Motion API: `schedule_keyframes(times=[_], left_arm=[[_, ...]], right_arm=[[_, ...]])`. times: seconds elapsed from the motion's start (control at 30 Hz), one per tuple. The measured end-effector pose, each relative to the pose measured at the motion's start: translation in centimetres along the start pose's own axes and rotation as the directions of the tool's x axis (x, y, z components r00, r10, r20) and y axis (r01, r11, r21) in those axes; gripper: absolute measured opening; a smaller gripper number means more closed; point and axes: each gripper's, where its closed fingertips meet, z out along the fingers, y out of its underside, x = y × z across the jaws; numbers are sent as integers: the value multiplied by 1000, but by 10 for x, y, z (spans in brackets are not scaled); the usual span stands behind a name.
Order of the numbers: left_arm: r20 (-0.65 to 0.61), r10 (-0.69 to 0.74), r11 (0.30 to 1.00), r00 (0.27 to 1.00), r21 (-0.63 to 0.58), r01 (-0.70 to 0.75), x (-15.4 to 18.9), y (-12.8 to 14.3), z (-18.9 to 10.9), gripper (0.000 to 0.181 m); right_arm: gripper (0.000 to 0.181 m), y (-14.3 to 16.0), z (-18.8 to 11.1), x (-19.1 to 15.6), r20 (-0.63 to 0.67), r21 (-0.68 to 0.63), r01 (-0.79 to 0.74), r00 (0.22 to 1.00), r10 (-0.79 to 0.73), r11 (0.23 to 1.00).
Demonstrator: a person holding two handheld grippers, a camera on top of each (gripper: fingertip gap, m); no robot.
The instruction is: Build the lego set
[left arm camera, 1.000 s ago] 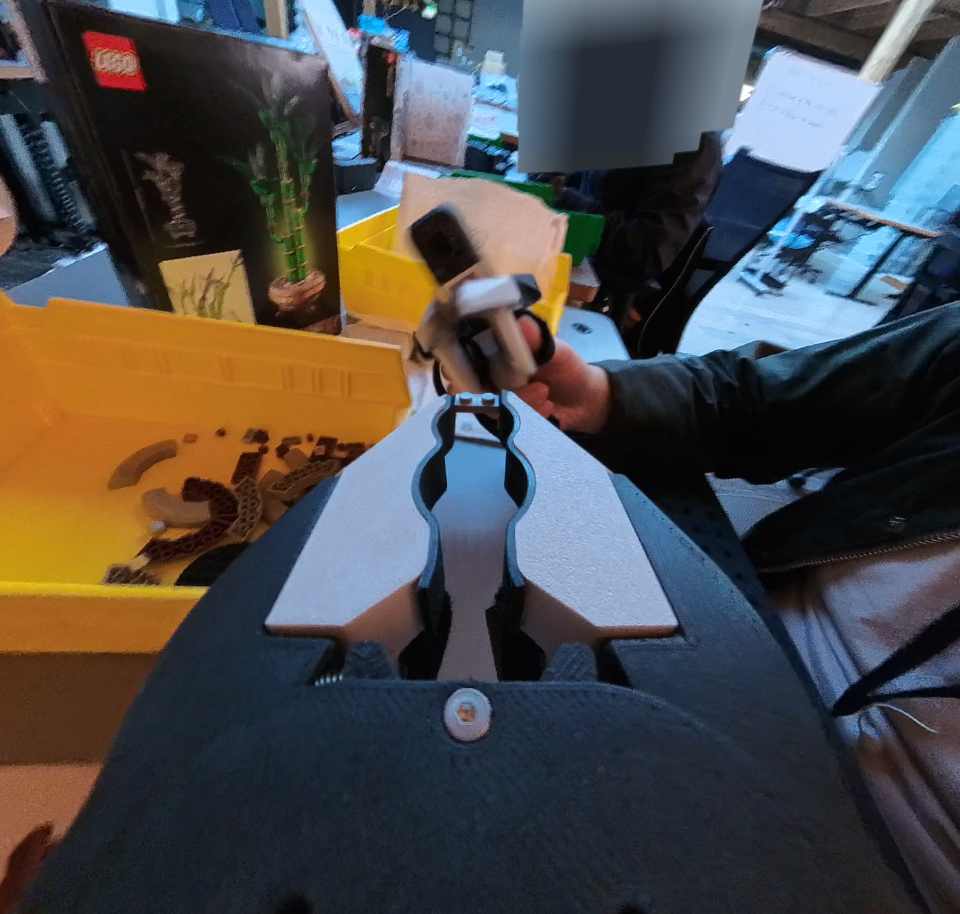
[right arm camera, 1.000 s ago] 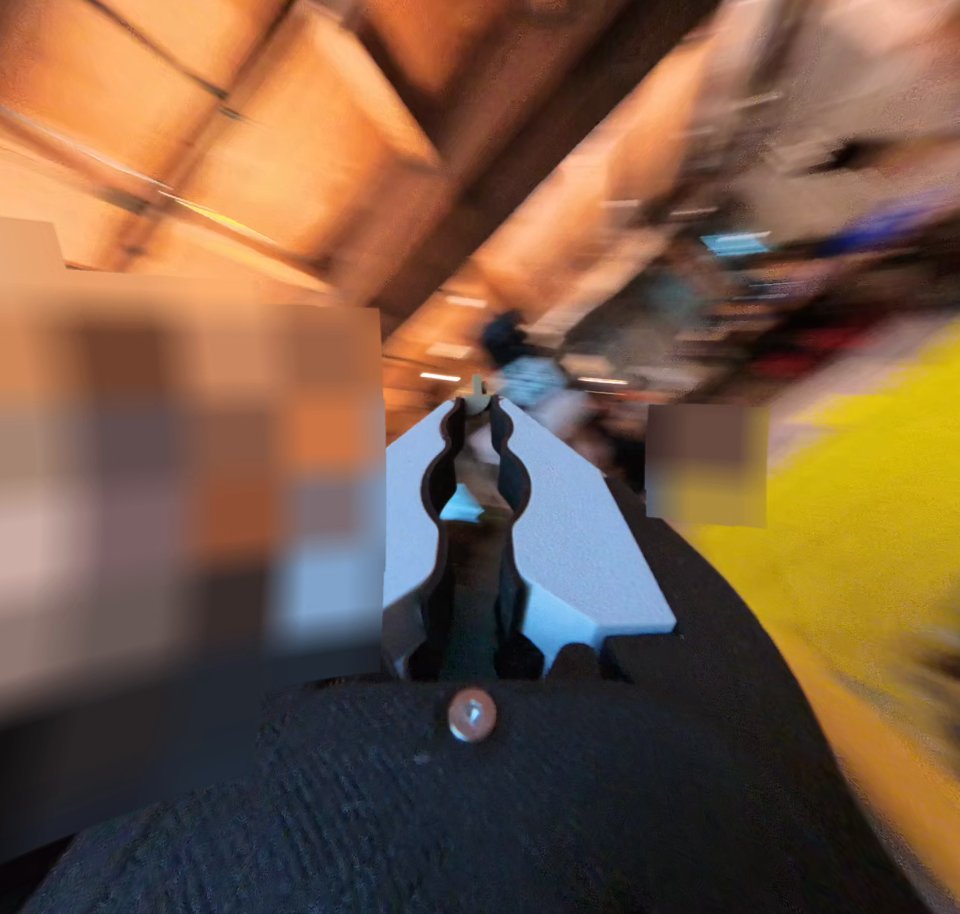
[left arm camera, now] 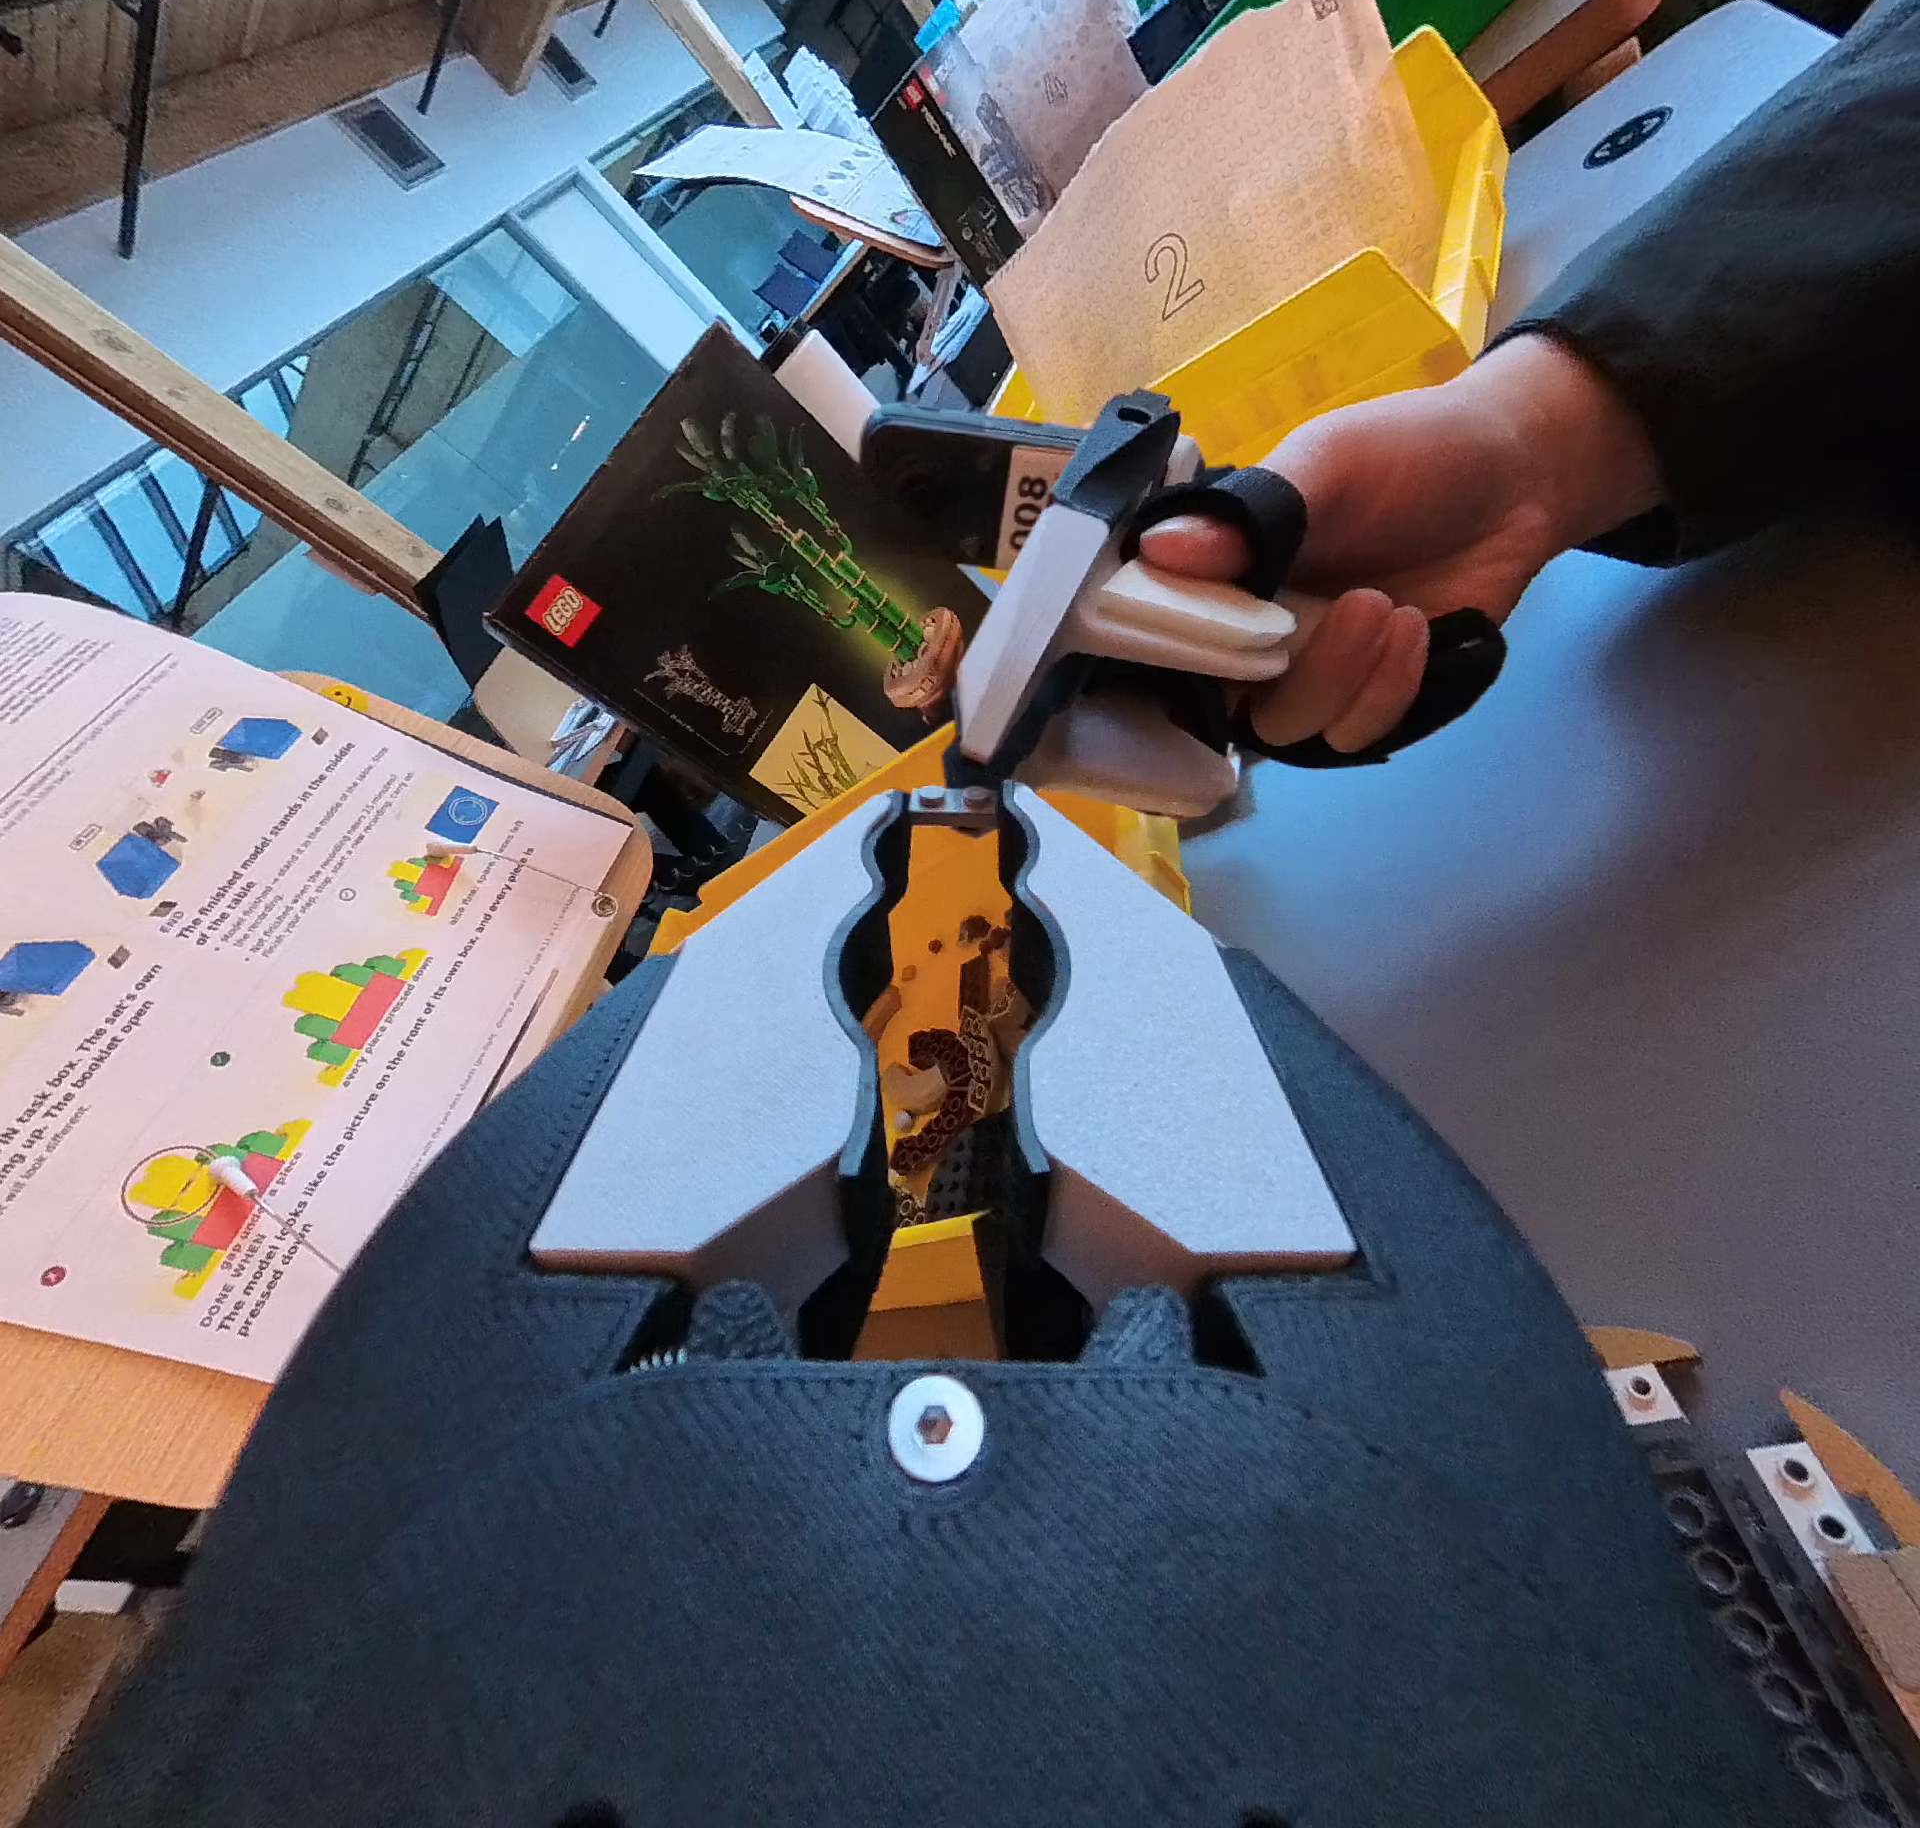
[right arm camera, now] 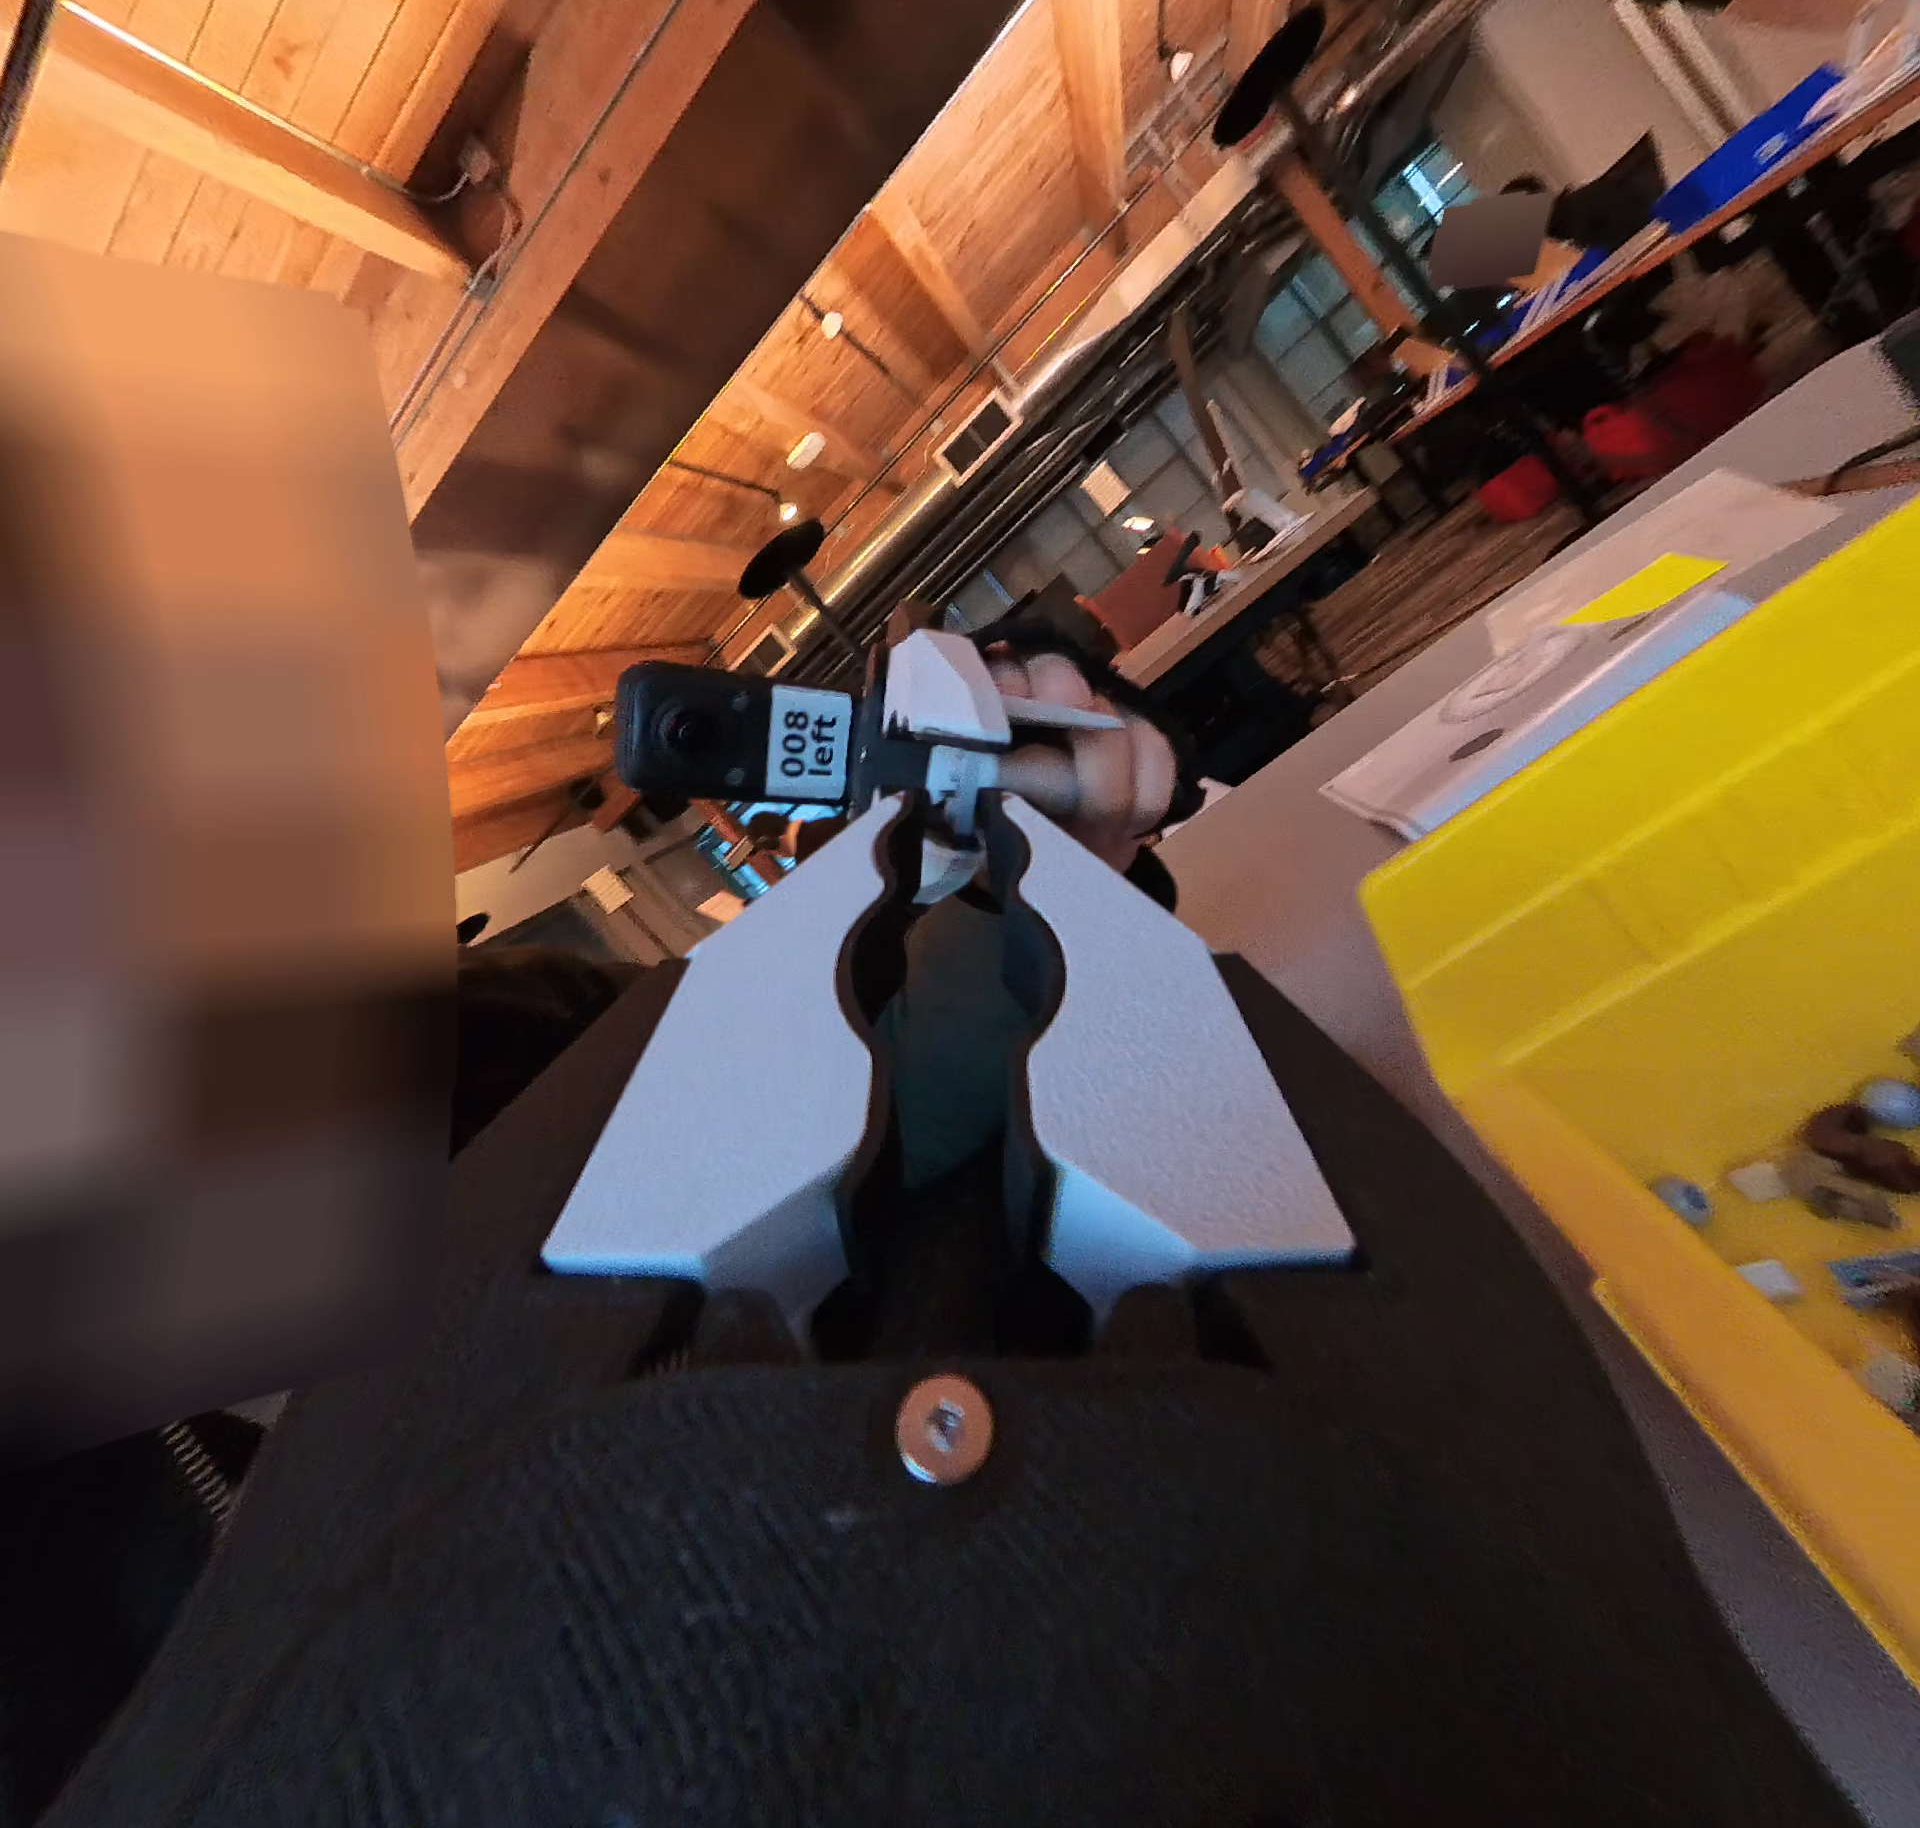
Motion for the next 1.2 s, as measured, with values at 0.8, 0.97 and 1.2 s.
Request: schedule_keyframes(times=[0.8, 0.97, 1.2], left_arm=[[99, -156, 988, 983, 10, 155, -54, 4, -40, 41], [55, -183, 981, 982, -56, 186, -46, 17, -33, 43], [30, -230, 962, 973, -142, 232, -43, 33, -31, 45]], right_arm=[[3, -17, -35, 48, 154, -799, 353, -663, -733, -487], [2, -19, -39, 60, 162, -813, 344, -643, -749, -471], [20, -35, -79, 106, -135, -919, 395, -358, -924, -19]])
